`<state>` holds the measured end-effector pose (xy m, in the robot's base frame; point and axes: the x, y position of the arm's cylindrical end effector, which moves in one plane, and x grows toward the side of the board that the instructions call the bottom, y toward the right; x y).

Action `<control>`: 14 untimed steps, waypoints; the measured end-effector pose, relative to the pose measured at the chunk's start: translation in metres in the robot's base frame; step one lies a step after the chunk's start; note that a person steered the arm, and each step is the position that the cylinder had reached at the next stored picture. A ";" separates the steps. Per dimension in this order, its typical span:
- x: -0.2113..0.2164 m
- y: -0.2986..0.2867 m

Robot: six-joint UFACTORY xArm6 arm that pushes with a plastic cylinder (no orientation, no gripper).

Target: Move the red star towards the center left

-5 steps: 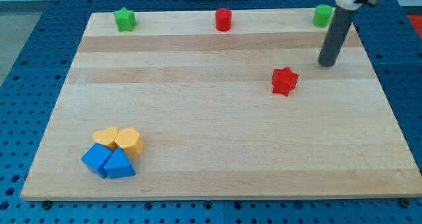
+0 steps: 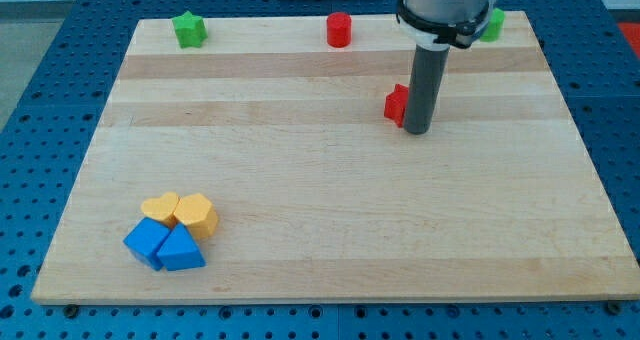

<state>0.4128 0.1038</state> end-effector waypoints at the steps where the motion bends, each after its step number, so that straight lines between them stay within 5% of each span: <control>1: -0.008 0.017; 3: -0.031 0.024; 9: 0.018 -0.148; 14: -0.035 -0.208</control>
<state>0.3776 -0.1039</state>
